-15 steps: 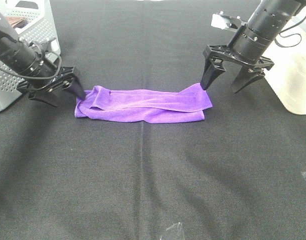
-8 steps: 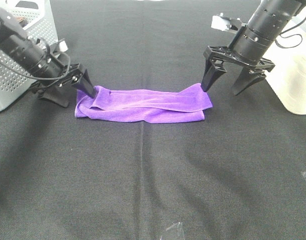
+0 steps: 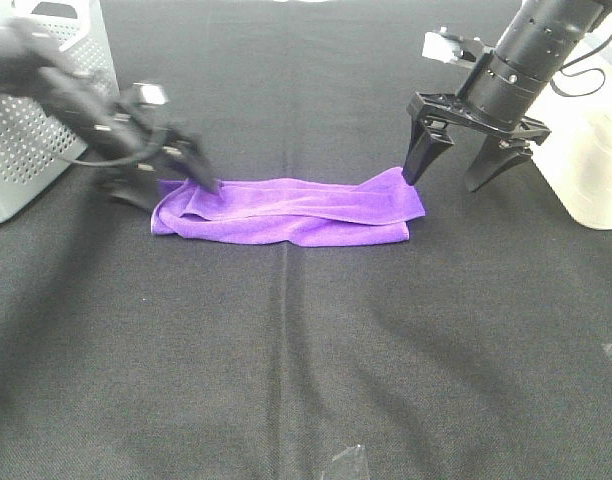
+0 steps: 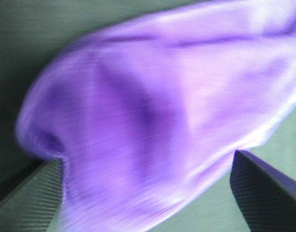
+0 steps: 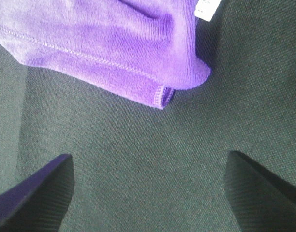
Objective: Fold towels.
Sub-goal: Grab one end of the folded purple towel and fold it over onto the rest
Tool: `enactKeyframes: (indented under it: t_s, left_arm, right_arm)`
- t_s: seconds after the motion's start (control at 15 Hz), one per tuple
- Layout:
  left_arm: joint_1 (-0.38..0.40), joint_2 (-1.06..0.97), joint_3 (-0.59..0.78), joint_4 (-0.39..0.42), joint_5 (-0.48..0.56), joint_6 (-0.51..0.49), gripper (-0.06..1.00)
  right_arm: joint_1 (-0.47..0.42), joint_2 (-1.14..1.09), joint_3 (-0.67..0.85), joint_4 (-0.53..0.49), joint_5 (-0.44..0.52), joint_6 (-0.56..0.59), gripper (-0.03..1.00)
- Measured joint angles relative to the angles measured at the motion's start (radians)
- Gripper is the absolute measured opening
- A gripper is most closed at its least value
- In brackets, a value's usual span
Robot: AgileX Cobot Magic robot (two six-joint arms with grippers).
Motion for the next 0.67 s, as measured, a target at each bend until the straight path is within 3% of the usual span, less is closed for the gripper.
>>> enactKeyframes:
  t_s: [0.2, 0.33, 0.53, 0.67]
  left_arm:
    - [-0.058, 0.013, 0.000, -0.021, 0.001, 0.000, 0.74]
    - [-0.059, 0.018, 0.000, -0.004, -0.002, -0.008, 0.55]
    - [-0.064, 0.019, -0.024, 0.094, -0.006, -0.018, 0.11]
    - [-0.065, 0.004, -0.025, 0.136, -0.005, -0.018, 0.03]
  right_arm:
    - [0.000, 0.000, 0.000, 0.000, 0.010, 0.000, 0.80]
    - [0.000, 0.000, 0.000, 0.000, 0.021, 0.000, 0.80]
    - [0.000, 0.000, 0.000, 0.000, 0.049, 0.000, 0.80]
    - [0.000, 0.000, 0.000, 0.000, 0.068, 0.000, 0.80]
